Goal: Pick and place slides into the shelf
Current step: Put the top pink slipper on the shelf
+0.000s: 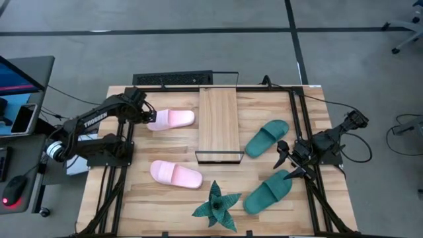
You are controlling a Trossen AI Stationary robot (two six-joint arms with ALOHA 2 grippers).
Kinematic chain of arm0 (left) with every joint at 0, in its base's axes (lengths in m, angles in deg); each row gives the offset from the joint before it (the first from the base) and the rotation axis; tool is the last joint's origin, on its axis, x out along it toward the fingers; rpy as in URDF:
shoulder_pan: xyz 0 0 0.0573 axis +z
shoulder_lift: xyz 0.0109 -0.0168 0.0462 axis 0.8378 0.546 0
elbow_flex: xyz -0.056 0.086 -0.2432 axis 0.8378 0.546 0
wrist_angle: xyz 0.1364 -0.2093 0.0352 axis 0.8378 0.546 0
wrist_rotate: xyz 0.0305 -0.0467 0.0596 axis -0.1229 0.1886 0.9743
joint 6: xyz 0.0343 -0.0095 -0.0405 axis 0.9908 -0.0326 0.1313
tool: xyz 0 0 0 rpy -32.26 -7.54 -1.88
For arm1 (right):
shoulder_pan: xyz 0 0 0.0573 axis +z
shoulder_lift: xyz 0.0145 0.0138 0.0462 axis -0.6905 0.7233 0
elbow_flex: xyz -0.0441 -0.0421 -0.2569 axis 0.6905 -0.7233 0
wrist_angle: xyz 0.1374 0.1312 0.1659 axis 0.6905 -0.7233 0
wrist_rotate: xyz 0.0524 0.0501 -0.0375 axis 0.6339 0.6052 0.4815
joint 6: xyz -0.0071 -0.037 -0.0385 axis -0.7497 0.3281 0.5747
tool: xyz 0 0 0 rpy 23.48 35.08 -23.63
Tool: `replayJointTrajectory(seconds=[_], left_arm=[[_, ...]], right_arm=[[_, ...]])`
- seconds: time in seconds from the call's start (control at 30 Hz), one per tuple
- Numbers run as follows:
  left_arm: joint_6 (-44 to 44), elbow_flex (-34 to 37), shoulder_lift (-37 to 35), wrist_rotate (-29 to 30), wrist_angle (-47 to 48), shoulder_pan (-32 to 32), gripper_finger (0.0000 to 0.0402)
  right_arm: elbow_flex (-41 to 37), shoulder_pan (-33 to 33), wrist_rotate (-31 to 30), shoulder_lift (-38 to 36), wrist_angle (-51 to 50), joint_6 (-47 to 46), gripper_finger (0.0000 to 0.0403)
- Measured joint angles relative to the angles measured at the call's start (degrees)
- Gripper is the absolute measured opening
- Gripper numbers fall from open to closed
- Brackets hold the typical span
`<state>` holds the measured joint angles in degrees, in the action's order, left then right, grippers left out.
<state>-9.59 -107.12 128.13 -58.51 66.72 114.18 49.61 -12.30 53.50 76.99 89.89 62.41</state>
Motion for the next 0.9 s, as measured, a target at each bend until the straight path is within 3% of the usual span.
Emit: replayJointTrajectory(seconds=[0.9], left_arm=[[1.87, 0.00, 11.56, -2.64, -4.09, -0.07, 0.0142]], right_arm=[[0.01, 0.00, 0.00, 0.02, 0.00, 0.01, 0.0254]])
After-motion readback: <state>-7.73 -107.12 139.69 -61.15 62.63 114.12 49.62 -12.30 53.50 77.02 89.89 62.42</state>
